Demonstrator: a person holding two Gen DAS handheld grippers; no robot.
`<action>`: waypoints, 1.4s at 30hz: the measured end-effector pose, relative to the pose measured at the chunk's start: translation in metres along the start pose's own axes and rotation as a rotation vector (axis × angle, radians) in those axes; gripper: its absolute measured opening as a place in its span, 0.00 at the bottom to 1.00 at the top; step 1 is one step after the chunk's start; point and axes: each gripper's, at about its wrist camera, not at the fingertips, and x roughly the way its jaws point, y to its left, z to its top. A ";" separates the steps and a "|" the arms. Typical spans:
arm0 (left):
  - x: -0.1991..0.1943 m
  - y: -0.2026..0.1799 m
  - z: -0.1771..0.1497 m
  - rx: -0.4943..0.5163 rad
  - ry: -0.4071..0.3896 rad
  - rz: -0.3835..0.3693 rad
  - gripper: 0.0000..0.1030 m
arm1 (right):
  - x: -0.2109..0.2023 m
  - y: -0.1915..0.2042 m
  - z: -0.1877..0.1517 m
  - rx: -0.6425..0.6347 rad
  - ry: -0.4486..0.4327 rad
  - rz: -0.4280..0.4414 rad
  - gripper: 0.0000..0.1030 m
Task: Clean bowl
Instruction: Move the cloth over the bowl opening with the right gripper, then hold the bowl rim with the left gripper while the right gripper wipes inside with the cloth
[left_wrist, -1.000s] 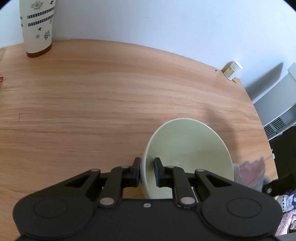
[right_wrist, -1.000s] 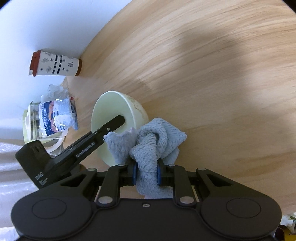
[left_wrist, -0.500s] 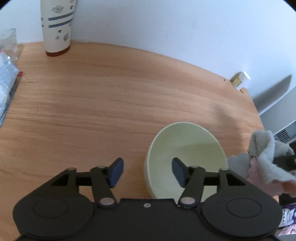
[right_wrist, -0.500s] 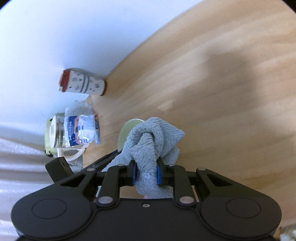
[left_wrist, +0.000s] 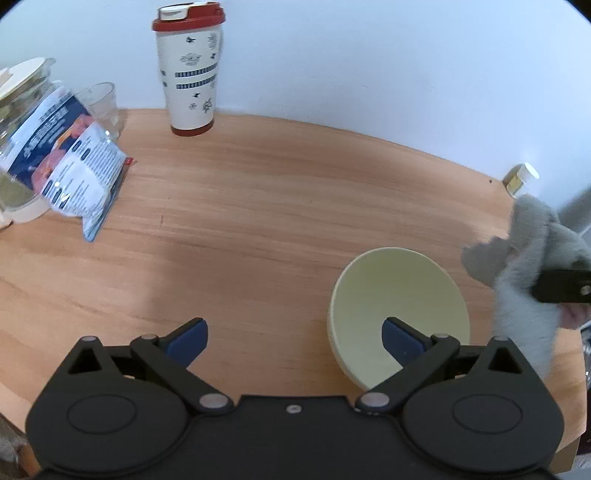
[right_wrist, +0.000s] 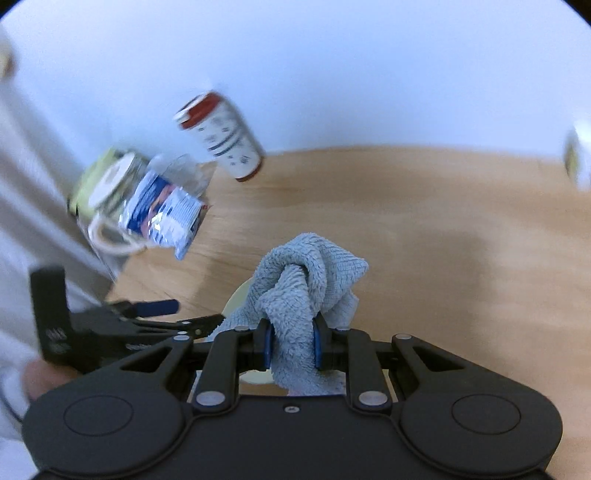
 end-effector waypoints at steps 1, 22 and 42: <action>-0.001 0.000 -0.001 -0.009 -0.005 0.002 1.00 | 0.002 0.007 0.001 -0.053 -0.007 -0.017 0.23; 0.031 0.054 0.019 0.010 0.054 -0.183 0.99 | 0.094 0.070 -0.016 -0.421 0.215 -0.179 0.25; 0.060 0.057 0.048 0.188 0.150 -0.559 0.46 | 0.103 0.084 -0.006 -0.229 0.174 -0.205 0.24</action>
